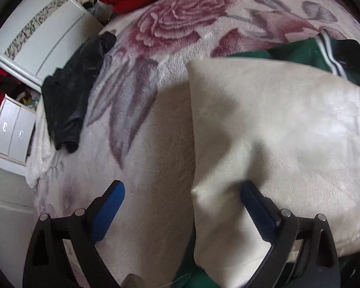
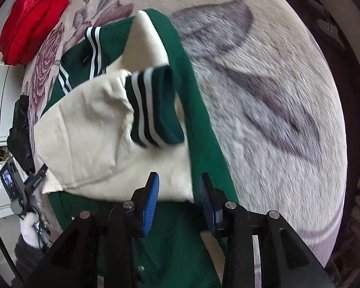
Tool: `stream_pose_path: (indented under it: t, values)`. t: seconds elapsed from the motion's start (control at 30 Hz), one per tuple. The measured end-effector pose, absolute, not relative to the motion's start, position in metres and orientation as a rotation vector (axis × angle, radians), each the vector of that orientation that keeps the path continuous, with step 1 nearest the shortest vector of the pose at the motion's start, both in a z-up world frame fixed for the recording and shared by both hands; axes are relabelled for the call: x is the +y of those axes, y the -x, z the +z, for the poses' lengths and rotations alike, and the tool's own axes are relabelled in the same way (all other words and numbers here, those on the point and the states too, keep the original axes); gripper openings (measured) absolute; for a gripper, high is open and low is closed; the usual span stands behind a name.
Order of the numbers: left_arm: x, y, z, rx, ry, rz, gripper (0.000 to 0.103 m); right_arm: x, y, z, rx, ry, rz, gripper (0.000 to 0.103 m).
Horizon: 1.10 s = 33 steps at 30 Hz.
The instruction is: Fold large clothes
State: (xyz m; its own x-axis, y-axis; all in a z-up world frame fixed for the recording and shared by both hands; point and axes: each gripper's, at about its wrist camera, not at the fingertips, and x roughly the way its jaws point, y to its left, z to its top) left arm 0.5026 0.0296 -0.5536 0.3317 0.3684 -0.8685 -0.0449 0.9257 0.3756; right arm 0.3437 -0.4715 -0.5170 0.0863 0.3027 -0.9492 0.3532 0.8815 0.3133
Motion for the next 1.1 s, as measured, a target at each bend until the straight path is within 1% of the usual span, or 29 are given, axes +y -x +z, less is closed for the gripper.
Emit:
stream_pose_path:
  t: [0.07,0.13,0.2,0.23,0.3,0.37,0.47,0.57,0.67,0.73,0.8,0.87,0.97,1.03,1.1]
  values:
    - [0.024,-0.481,-0.531,1.172,-0.309,0.283,0.100,-0.468,-0.319,-0.527,1.563,-0.517,-0.018,0.037]
    - [0.019,-0.459,-0.515,1.155,-0.301,0.300,0.100,-0.455,-0.305,-0.546,1.631,-0.396,0.003,0.037]
    - [0.012,-0.434,-0.508,1.151,-0.300,0.312,0.100,-0.445,-0.300,-0.561,1.653,-0.303,0.013,0.037]
    - [0.009,-0.422,-0.508,1.156,-0.311,0.322,0.100,-0.440,-0.303,-0.569,1.636,-0.221,-0.009,0.036]
    - [0.002,-0.398,-0.518,1.178,-0.329,0.338,0.100,-0.447,-0.311,-0.568,1.535,-0.097,-0.119,0.036]
    - [-0.001,-0.379,-0.543,1.236,-0.349,0.355,0.100,-0.475,-0.314,-0.575,1.510,-0.198,-0.225,0.036]
    - [0.004,-0.365,-0.580,1.324,-0.357,0.369,0.100,-0.491,-0.303,-0.583,1.521,-0.245,-0.275,0.036]
    - [0.008,-0.355,-0.614,1.371,-0.377,0.370,0.100,-0.485,-0.292,-0.568,1.505,-0.325,-0.189,0.036]
    - [0.005,-0.354,-0.615,1.320,-0.389,0.359,0.102,-0.469,-0.288,-0.566,1.526,-0.235,-0.092,0.036]
    - [0.003,-0.358,-0.616,1.310,-0.400,0.351,0.103,-0.464,-0.295,-0.581,1.549,-0.170,-0.099,0.036]
    - [0.004,-0.362,-0.616,1.309,-0.377,0.343,0.103,-0.473,-0.306,-0.591,1.533,-0.165,-0.152,0.036]
    - [0.010,-0.365,-0.615,1.303,-0.319,0.336,0.103,-0.484,-0.316,-0.595,1.527,-0.229,-0.170,0.036]
    - [0.019,-0.369,-0.615,1.274,-0.203,0.336,0.103,-0.478,-0.316,-0.595,1.516,-0.183,-0.155,0.036]
    - [0.025,-0.372,-0.617,1.297,-0.132,0.334,0.103,-0.471,-0.313,-0.588,1.538,-0.153,-0.157,0.037]
    - [0.027,-0.375,-0.615,1.340,-0.103,0.328,0.103,-0.447,-0.298,-0.580,1.565,-0.195,-0.123,0.037]
